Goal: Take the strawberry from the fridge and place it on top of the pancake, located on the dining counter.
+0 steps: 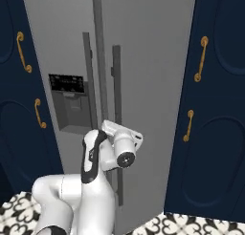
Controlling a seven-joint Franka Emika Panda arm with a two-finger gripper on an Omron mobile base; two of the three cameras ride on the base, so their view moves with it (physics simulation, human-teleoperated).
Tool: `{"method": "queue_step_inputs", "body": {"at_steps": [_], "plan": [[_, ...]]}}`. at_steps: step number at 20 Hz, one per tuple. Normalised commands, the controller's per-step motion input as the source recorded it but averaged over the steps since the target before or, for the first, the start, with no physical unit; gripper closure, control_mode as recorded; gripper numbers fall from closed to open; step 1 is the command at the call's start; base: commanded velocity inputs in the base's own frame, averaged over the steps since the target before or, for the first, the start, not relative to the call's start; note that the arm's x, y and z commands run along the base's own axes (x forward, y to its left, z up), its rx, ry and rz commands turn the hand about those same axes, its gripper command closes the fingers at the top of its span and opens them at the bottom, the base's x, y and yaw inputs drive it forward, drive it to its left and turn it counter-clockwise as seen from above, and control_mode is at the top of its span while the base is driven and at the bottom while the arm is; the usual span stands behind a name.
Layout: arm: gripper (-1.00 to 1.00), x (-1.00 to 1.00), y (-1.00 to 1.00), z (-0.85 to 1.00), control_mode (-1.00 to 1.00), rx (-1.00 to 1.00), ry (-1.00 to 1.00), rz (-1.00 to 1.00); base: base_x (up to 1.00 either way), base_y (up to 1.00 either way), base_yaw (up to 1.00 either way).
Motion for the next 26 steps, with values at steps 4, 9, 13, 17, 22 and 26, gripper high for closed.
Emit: {"method": "queue_step_inputs", "body": {"at_steps": [4, 9, 13, 17, 22, 26], "plan": [[1.0, -0.71, -1.0, 0.0, -1.0, 0.15, 0.0, -0.03, 0.0, 0.0, 0.0], [1.0, -0.6, -1.0, 0.0, -1.0, 0.13, 0.0, -0.05, 0.0, 0.0, 0.0], [1.0, -0.5, -1.0, -0.03, -1.0, 0.13, 0.0, -0.06, 0.0, 0.0, 0.0], [1.0, -0.13, -1.0, -0.24, -1.0, 0.15, 0.01, -0.13, 0.0, 0.0, 0.0], [1.0, 0.0, -1.0, -0.27, -1.0, 0.19, 0.01, -0.13, 0.0, 0.0, 0.0], [1.0, -0.17, -1.0, -0.25, -1.0, 0.17, -0.05, -0.1, 0.0, 0.0, 0.0]]}}
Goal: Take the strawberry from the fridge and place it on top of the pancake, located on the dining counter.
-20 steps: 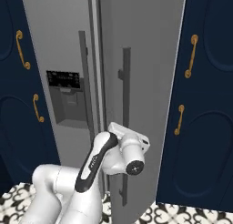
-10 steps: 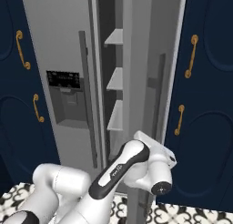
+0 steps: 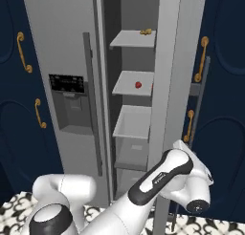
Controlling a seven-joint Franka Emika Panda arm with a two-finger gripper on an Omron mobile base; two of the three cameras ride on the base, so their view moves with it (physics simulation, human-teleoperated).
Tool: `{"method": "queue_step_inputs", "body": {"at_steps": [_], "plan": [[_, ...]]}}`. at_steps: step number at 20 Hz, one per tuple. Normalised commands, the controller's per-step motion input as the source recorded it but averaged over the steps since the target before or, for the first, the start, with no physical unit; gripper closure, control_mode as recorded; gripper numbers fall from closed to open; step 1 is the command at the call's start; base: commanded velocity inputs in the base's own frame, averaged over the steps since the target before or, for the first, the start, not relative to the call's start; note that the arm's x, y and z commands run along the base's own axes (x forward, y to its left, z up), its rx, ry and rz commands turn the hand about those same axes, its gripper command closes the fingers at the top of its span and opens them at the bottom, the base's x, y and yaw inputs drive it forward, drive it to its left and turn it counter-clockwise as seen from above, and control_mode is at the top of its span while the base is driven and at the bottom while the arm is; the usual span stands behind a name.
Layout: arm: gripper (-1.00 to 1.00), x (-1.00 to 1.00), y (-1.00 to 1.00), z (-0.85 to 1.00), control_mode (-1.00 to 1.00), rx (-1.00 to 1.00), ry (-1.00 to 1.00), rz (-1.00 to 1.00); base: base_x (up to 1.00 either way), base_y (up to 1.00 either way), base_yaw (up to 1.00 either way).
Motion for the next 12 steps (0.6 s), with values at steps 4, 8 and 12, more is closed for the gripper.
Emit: {"method": "queue_step_inputs", "body": {"at_steps": [4, 8, 12], "plan": [[1.0, -0.72, -1.0, -0.04, -1.0, 0.13, -0.14, -0.07, 0.0, 0.0, 0.0], [1.0, -1.0, -0.92, 0.12, -1.0, 0.17, -0.12, -0.05, 0.0, 0.0, 0.0], [1.0, -1.0, -0.81, 0.47, -1.0, 0.17, -0.14, -0.06, 0.0, 0.0, 0.0]]}}
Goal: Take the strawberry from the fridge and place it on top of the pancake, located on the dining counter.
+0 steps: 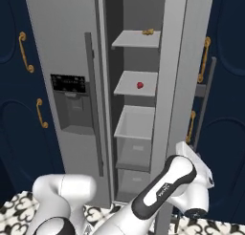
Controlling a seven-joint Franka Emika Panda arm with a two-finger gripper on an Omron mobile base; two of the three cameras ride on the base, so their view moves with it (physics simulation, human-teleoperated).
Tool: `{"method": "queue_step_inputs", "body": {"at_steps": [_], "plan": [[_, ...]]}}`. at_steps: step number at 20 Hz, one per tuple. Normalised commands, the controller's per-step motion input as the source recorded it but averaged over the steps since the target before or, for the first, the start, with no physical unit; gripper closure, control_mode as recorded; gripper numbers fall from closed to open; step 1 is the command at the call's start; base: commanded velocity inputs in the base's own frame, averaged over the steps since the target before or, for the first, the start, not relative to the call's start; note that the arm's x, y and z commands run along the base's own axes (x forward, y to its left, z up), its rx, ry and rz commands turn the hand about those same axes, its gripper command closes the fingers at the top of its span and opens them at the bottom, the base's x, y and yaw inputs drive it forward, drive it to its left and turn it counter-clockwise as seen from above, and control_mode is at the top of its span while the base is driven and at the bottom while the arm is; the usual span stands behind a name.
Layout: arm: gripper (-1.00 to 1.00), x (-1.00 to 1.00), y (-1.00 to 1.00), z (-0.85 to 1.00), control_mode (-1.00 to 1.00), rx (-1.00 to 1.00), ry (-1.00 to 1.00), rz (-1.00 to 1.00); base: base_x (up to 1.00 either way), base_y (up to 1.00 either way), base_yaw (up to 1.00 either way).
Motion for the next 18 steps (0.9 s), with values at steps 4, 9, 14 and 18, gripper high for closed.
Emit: {"method": "queue_step_inputs", "body": {"at_steps": [4, 9, 14, 18], "plan": [[1.0, -1.0, -0.8, 0.84, -1.0, 0.19, -0.14, -0.03, 0.0, 0.0, 0.0], [1.0, -1.0, -1.0, 0.41, -1.0, 0.25, -0.07, 0.07, 0.0, 0.0, 0.0], [-1.0, -1.0, -0.89, 0.28, -1.0, 0.22, -0.03, 0.15, 0.0, 0.0, 0.0], [-1.0, -1.0, -0.22, 0.45, -1.0, 0.09, 0.0, 0.04, 0.0, 0.0, 0.0]]}}
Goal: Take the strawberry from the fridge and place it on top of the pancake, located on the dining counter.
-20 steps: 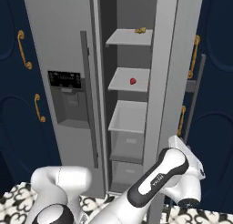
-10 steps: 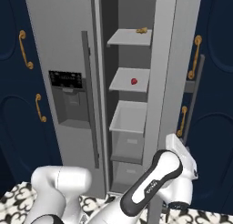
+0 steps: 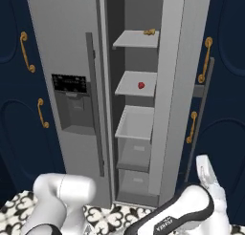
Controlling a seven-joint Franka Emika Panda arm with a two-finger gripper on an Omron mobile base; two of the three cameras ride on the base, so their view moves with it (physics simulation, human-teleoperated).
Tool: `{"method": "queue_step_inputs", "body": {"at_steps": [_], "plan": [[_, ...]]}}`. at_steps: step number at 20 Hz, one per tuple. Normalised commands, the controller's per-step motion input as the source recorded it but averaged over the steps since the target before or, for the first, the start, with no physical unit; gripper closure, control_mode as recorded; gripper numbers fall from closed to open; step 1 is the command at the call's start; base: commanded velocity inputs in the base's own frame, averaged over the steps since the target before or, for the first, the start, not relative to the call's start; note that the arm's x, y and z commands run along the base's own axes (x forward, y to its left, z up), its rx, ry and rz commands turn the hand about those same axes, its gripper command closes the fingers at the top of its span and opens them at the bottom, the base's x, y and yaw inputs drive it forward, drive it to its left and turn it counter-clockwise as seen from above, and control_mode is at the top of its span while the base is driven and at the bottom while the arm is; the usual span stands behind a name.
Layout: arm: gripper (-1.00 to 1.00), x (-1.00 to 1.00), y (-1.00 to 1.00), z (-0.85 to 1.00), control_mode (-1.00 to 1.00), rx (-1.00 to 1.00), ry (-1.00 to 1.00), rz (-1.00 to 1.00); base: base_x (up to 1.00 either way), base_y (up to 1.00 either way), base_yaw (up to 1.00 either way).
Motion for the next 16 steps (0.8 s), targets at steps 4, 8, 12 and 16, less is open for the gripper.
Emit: {"method": "queue_step_inputs", "body": {"at_steps": [4, 8, 12, 16], "plan": [[-1.0, -0.92, 0.42, 0.9, -1.0, -0.07, 0.0, 0.0, 0.0, 0.0, 0.0], [-1.0, -0.76, 0.46, 1.0, -1.0, -0.18, 0.12, 0.0, 0.0, 0.0, 0.0], [-1.0, -0.58, 0.93, 1.0, -1.0, -0.34, 0.27, 0.0, 0.0, 0.0, 0.0], [-1.0, -0.49, 1.0, 0.84, -1.0, -0.41, 0.37, 0.0, 0.0, 0.0, 0.0]]}}
